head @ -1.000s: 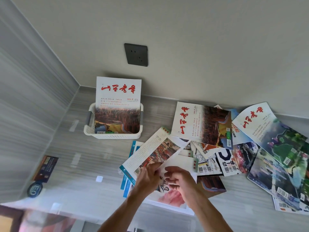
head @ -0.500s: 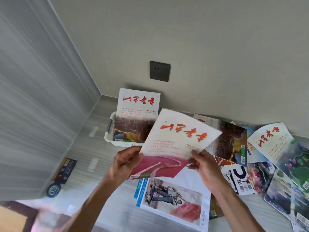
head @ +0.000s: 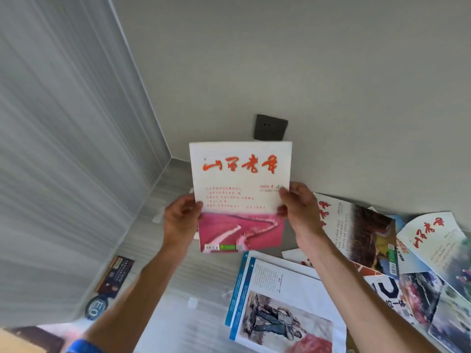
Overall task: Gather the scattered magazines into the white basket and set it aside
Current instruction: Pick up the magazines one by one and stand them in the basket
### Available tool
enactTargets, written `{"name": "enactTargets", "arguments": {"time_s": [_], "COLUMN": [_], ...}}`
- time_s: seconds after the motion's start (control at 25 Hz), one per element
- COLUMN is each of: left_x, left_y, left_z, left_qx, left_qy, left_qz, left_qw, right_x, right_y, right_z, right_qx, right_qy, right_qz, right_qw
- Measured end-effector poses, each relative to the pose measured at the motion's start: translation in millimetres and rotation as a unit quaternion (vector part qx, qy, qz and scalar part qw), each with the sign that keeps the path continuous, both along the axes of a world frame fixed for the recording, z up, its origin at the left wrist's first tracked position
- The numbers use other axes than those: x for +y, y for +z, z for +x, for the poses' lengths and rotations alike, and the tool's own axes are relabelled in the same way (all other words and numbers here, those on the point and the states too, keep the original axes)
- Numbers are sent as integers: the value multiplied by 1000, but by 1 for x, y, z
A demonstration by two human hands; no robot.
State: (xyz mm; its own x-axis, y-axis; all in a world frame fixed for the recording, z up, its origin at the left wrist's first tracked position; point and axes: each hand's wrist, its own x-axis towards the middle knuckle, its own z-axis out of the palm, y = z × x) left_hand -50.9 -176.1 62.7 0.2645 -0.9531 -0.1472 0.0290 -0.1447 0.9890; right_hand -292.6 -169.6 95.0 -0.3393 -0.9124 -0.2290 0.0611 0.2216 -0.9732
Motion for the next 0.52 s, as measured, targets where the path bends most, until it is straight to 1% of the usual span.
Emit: {"name": "enactTargets", "arguments": {"time_s": [0.04,0.08,0.12,0.2,0.24,0.28,0.36,0.44,0.52], "left_x": [-17,-36,-56,-86,-96,-102,-105,-102,-97], "left_y": [7,13,18,15,7,-3,-27,-48,-65], "left_z": [7,14,21,27,29,32,36,39,41], "left_qx": [-11,-22,-49,-166,-222,-263,-320,-347,-350], "left_qy": [16,23,16,-20,-39,-56,-79,-93,-92], "left_qz": [-14,-24,-23,8,26,38,51,68,100], "left_qw": [1000,999,998,986,974,962,943,931,927], "right_x": [-16,-33,-49,-71,-77,-81,-82,-80,-75], "right_y": [6,11,13,4,-6,-22,-53,-79,-92], "right_z": [8,17,24,34,38,41,43,40,36], "right_qx": [20,65,139,294,334,348,339,313,258], "right_qy": [-5,-4,5,30,46,63,82,88,108], "right_qz": [-15,-33,-48,-43,-26,-8,32,69,100], "right_qw": [1000,997,989,954,941,936,937,943,955]}}
